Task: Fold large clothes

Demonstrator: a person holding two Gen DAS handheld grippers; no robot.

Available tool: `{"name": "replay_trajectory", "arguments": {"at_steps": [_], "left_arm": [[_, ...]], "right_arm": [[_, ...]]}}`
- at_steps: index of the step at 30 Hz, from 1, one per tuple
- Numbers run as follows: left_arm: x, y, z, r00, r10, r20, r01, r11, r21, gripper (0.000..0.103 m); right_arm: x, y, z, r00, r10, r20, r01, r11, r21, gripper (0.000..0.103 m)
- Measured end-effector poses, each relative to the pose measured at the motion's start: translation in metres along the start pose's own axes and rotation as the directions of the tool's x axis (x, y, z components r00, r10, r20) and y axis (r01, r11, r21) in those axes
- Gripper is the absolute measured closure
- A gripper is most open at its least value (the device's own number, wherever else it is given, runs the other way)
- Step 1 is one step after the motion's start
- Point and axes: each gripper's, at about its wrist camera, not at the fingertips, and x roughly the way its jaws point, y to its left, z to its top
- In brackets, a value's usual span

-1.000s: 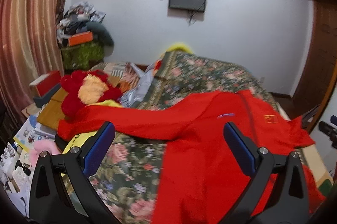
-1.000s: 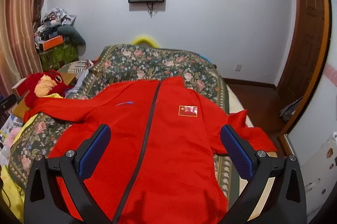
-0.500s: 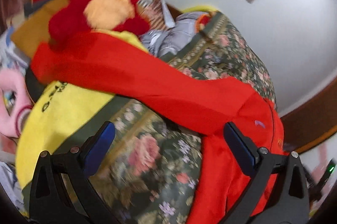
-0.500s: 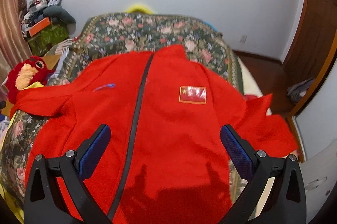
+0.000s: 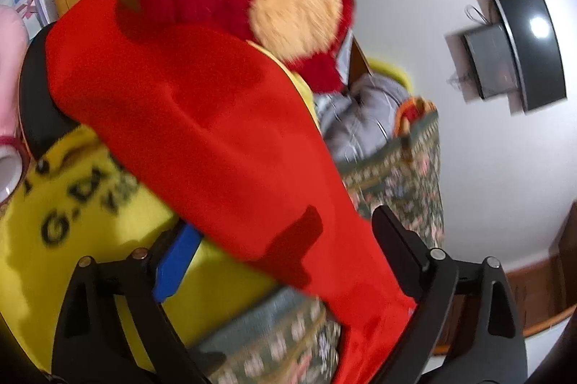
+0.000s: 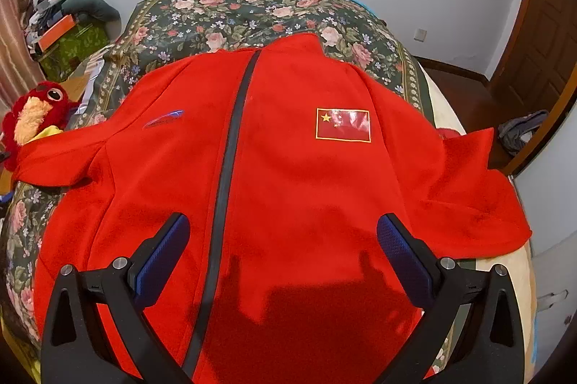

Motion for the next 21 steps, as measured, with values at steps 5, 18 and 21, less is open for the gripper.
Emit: {"name": "replay_trajectory", "arguments": {"at_steps": [5,18,21], "left_arm": [[0.017,-0.003,0.026,0.993,0.111,0.039,-0.111,0.994,-0.005,0.028],[0.015,-0.131,0.025,0.921,0.341,0.187,-0.386,0.859,0.335,0.097],[0.003,-0.183,0.008,0.942,0.26,0.212,-0.33,0.836,0.439,0.097]], "right_arm": [[-0.003,-0.006,0.003,1.0,-0.013,0.007,0.013,1.0,0.015,0.0],[-0.018,-0.018,0.005,0.999,-0.036,0.034,0.036,0.999,0.012,0.0],[-0.024,-0.02,0.008,0.997,-0.049,0.058,0.05,0.999,-0.014,0.0]]}}
